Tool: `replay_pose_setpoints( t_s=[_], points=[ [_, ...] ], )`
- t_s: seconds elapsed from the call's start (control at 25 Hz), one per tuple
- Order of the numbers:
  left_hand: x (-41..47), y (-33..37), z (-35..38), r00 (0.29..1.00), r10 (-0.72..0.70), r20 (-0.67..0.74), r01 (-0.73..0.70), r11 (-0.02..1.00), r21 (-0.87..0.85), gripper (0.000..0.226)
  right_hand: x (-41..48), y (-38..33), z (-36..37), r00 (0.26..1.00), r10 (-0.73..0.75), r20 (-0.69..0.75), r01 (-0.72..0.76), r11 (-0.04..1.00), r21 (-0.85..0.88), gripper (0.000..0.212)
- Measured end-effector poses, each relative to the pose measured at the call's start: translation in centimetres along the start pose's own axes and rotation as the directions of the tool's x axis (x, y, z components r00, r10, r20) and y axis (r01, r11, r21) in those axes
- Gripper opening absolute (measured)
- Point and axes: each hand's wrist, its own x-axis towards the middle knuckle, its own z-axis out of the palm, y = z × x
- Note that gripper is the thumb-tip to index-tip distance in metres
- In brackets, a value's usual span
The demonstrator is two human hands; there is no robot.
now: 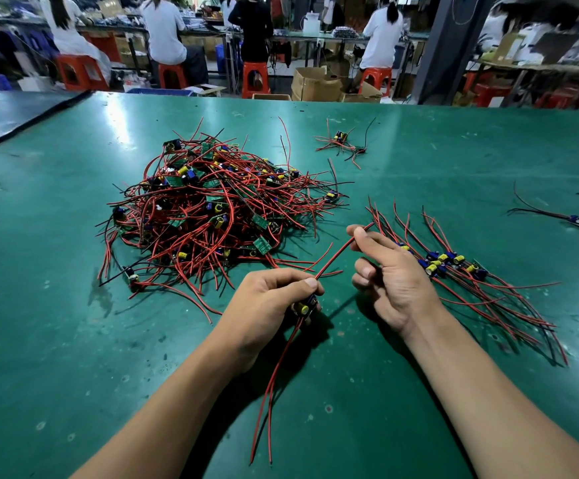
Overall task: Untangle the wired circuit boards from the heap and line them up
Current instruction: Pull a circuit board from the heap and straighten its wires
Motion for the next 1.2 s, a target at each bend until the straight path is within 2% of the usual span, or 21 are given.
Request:
replay_pose_setpoints(
  t_s=[0.2, 0.36, 0.56, 0.72, 0.8, 0.84, 0.88, 0.92, 0.96, 1.0, 1.08, 1.2],
  points=[
    [0.0, 0.1, 0.0, 1.000, -0.012, 0.018, 0.012, 1.000, 0.002, 0.016, 0.0, 0.1, 0.3, 0.996, 0.092, -0.010, -0.087, 0.971, 0.223, 0.016],
    [0.0, 0.1, 0.1, 1.000, -0.006, 0.017, 0.006, 1.000, 0.027, 0.017, 0.0, -0.2, 0.2, 0.990, 0.140, -0.035, -0.128, 0.965, 0.229, 0.015],
    [0.0, 0.1, 0.2, 1.000, 0.010, 0.022, -0.011, 0.999, 0.046, 0.018, 0.2, -0.8, 0.0, 0.977, 0.208, -0.037, -0.183, 0.923, 0.340, 0.025],
    [0.0, 0.0, 0.2, 1.000, 0.005, 0.015, -0.005, 1.000, 0.018, 0.018, 0.0, -1.3, -0.2, 0.953, 0.285, 0.106, -0.301, 0.829, 0.472, 0.022],
    [0.0, 0.0, 0.1, 1.000, 0.009, 0.010, -0.009, 1.000, 0.015, 0.018, 0.1, -1.2, -0.3, 0.952, 0.289, 0.101, -0.302, 0.836, 0.457, 0.020],
    [0.0, -0.1, 0.0, 1.000, 0.010, 0.006, -0.010, 1.000, 0.013, 0.018, 0.2, -0.9, -0.4, 0.967, 0.254, 0.034, -0.248, 0.892, 0.379, 0.019],
    [0.1, -0.1, 0.0, 1.000, 0.010, 0.005, -0.010, 1.000, 0.019, 0.017, 0.5, -0.4, -0.5, 0.985, 0.160, -0.064, -0.142, 0.964, 0.224, 0.021],
    [0.1, -0.1, 0.0, 1.000, 0.009, 0.007, -0.010, 0.999, 0.033, 0.017, 0.8, 0.1, -0.6, 0.987, 0.007, -0.158, -0.005, 1.000, 0.009, 0.022],
    [0.1, -0.1, 0.0, 1.000, 0.010, 0.011, -0.011, 0.998, 0.055, 0.017, 1.0, 0.5, -0.7, 0.963, -0.172, -0.206, 0.127, 0.969, -0.214, 0.022],
    [0.1, -0.1, 0.0, 1.000, 0.011, 0.015, -0.012, 0.997, 0.073, 0.017, 1.1, 0.8, -0.9, 0.923, -0.320, -0.215, 0.218, 0.893, -0.394, 0.020],
    [0.1, -0.1, 0.0, 1.000, 0.012, 0.020, -0.013, 0.996, 0.090, 0.017, 1.2, 1.0, -1.4, 0.838, -0.520, -0.167, 0.329, 0.724, -0.606, 0.017],
    [0.0, -0.1, 0.0, 1.000, 0.013, 0.022, -0.016, 0.992, 0.126, 0.018, 0.9, 1.1, -2.0, 0.661, -0.749, 0.052, 0.452, 0.342, -0.824, 0.015]
  ],
)
